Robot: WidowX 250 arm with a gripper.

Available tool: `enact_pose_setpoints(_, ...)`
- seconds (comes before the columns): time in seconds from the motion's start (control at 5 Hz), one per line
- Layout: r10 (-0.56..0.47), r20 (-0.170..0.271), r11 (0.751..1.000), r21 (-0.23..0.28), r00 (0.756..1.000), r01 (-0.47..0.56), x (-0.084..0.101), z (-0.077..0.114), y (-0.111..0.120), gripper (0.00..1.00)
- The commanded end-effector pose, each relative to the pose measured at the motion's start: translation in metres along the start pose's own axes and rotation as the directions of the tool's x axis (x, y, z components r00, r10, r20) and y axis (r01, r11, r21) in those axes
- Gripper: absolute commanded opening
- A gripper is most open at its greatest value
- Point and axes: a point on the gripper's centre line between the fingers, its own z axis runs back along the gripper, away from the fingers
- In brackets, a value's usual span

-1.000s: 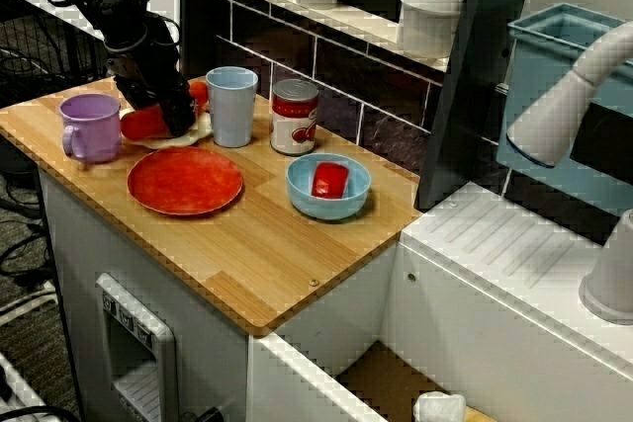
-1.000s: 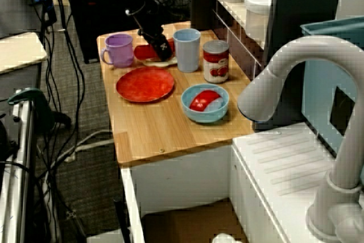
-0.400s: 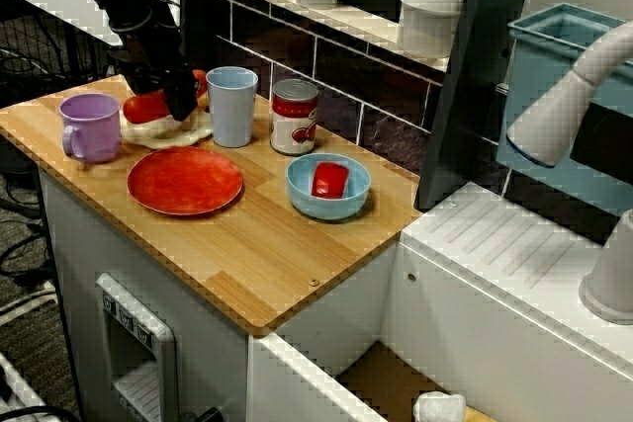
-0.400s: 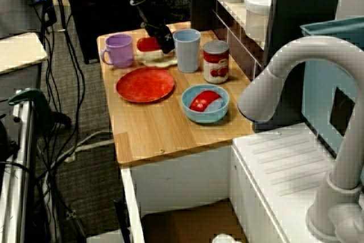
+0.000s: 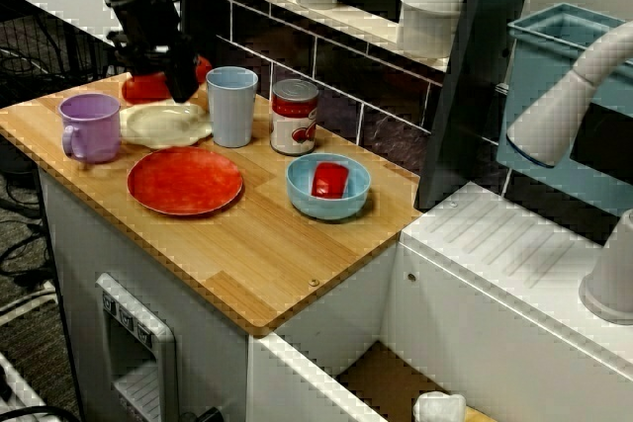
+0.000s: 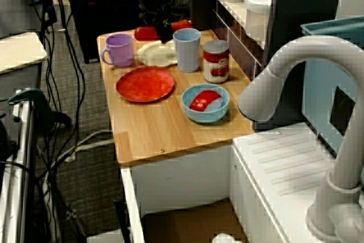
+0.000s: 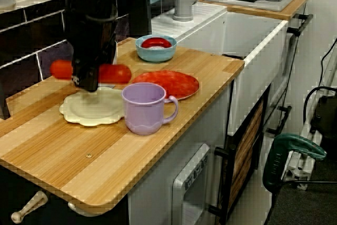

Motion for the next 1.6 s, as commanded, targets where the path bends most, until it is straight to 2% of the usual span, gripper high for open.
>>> enact_pose_setpoints(0.0,-0.088,0.101,0.993,-0.064,0.991,0.095,0.003,0.068,-0.019,0.00)
enact_pose_setpoints(0.2,-0.121,0.103,0.987,-0.089,0.987,0.130,-0.006,0.075,-0.029,0.00)
enact_pose_setpoints(0.6,-0.202,0.101,0.972,-0.098,0.974,0.212,-0.033,0.069,-0.051,0.00)
enact_pose_setpoints(1.0,-0.254,0.103,0.960,-0.094,0.962,0.264,-0.058,0.062,-0.060,0.00)
enact_pose_setpoints(1.4,-0.265,0.089,0.962,-0.047,0.960,0.270,-0.074,0.036,-0.060,0.00)
